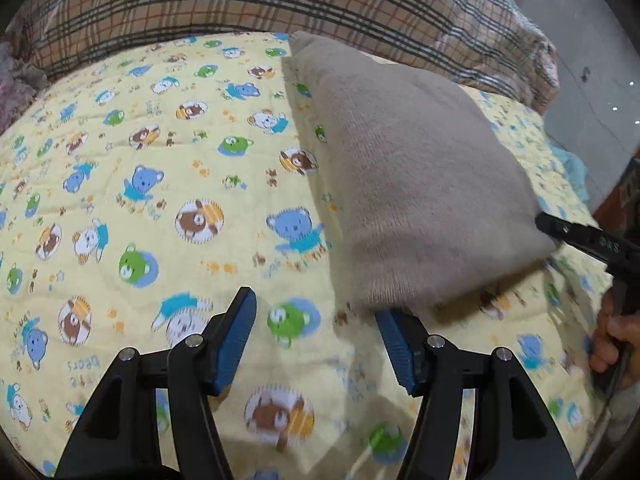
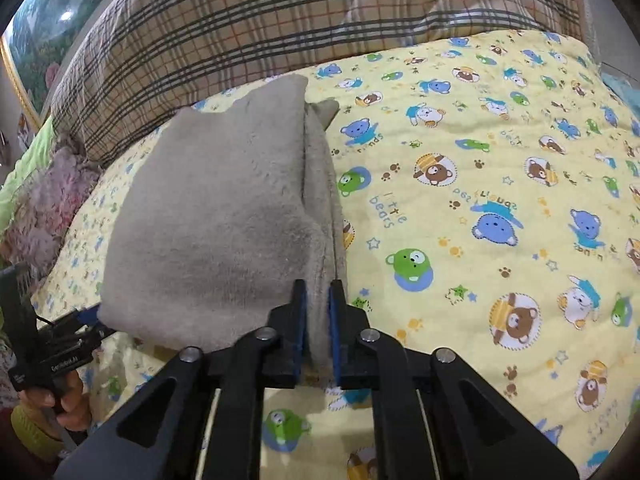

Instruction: Fold small clothes

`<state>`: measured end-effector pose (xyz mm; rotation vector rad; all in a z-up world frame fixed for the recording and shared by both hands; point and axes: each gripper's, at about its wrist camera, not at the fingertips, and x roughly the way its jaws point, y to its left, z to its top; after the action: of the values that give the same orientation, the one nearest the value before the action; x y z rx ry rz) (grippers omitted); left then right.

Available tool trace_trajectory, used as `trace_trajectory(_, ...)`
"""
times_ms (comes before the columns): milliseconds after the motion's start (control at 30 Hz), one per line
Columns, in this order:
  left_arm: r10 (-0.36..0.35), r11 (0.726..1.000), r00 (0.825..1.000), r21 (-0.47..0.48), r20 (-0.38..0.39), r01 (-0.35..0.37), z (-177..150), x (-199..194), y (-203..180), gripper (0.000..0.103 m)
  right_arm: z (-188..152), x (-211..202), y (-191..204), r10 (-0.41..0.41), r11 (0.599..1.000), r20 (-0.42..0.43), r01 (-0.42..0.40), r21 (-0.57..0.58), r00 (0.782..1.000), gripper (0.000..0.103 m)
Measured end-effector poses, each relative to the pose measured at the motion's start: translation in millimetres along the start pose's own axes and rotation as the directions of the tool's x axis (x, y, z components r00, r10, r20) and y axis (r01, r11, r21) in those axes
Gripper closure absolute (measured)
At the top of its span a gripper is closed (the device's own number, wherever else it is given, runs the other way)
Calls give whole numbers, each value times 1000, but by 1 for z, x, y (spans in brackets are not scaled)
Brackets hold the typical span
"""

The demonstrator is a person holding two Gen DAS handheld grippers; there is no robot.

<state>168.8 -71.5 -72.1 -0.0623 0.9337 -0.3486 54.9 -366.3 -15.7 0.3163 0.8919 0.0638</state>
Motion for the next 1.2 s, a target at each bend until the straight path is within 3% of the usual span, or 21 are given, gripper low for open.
trace_trajectory(167, -167, 986, 986, -10, -26, 167, -2, -23, 13, 38, 6, -22, -8, 60, 996, 45, -63, 70, 997, 87)
trace_trajectory(267, -174, 985, 985, -18, 0, 174, 9, -33, 15, 29, 16, -23, -5, 68, 995, 50, -72, 72, 996, 85)
trace_trajectory(333, -189, 981, 982, -30, 22, 189, 20, -35, 15, 27, 24, -22, -3, 87, 992, 56, -91, 83, 995, 71)
trace_trajectory(367, -192, 980, 981, -39, 26, 193, 27, -33, 14, 24, 30, -22, -1, 90, 992, 65, -96, 86, 994, 50)
trace_trajectory(400, -194, 980, 981, -46, 27, 195, 33, -31, 14, 23, 34, -22, 1, 100, 991, 78, -107, 83, 992, 37)
trace_trajectory(433, -199, 978, 980, -51, 27, 200, 41, -28, 13, 23, 39, -22, 3, 110, 990, 91, -118, 79, 990, 36)
trace_trajectory(567, -238, 966, 971, -94, 19, 239, 72, -7, 15, 22, 67, -6, 6, 149, 986, 78, -154, 65, 986, 36)
trace_trajectory(667, -311, 939, 950, -156, -9, 306, 92, 17, 19, 22, 87, 17, 6, 194, 978, 32, -196, 70, 980, 36)
trace_trajectory(800, -328, 927, 942, -210, -63, 309, 110, 51, 21, 20, 102, 51, 3, 222, 973, -47, -219, 76, 974, 36)
trace_trajectory(900, -346, 918, 935, -232, -80, 320, 116, 70, 22, 9, 101, 79, -3, 257, 964, -120, -246, 100, 959, 35)
trace_trajectory(1033, -399, 893, 913, -264, -92, 364, 116, 94, 23, 8, 89, 109, -13, 323, 943, -187, -298, 147, 928, 36)
trace_trajectory(1067, -408, 889, 909, -262, -84, 375, 116, 96, 21, 12, 87, 110, -15, 360, 928, -168, -334, 165, 918, 36)
trace_trajectory(1100, -417, 886, 906, -252, -72, 388, 117, 97, 20, 31, 85, 111, -16, 385, 917, -162, -357, 177, 909, 49)
trace_trajectory(1133, -440, 878, 895, -242, -69, 413, 117, 100, 16, 39, 83, 112, -16, 411, 905, -162, -380, 191, 897, 61)
trace_trajectory(1167, -432, 883, 900, -231, -64, 408, 117, 99, 12, 42, 80, 113, -17, 440, 889, -161, -404, 215, 883, 67)
trace_trajectory(1200, -426, 889, 903, -213, -55, 406, 117, 97, 9, 48, 78, 111, -15, 431, 894, -153, -398, 207, 889, 70)
